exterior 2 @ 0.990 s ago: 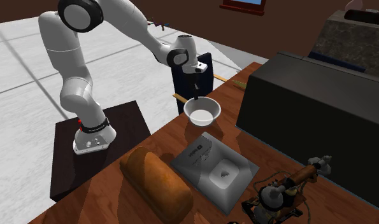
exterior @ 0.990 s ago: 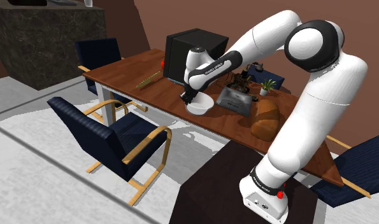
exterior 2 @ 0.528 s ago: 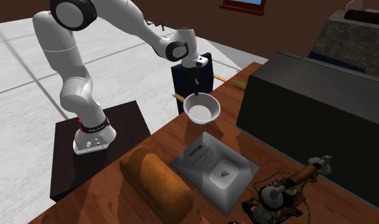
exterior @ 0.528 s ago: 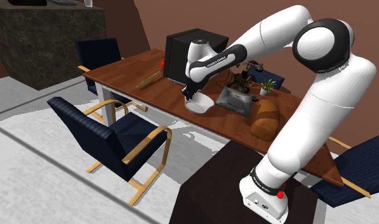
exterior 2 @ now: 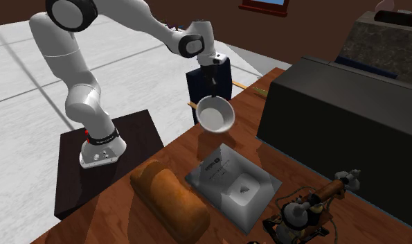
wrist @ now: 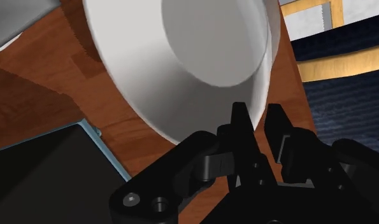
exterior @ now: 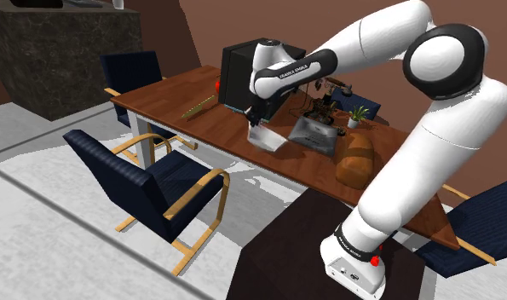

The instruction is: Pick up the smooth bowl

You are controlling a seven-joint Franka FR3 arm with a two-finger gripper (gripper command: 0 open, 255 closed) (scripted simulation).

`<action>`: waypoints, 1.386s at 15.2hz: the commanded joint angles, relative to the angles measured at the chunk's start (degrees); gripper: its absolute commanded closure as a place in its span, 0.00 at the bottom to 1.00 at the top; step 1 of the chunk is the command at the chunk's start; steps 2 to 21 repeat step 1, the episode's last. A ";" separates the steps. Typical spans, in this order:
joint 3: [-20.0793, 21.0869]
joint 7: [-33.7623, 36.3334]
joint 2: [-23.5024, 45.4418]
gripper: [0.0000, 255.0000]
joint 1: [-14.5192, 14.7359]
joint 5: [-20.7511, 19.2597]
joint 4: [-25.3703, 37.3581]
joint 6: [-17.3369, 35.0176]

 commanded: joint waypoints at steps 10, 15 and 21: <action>0.01 -0.14 -0.27 1.00 0.00 0.11 0.20 -0.43; 0.01 -0.14 -0.27 1.00 0.00 0.11 0.20 -0.43; 0.01 -0.14 -0.27 1.00 0.00 0.11 0.20 -0.43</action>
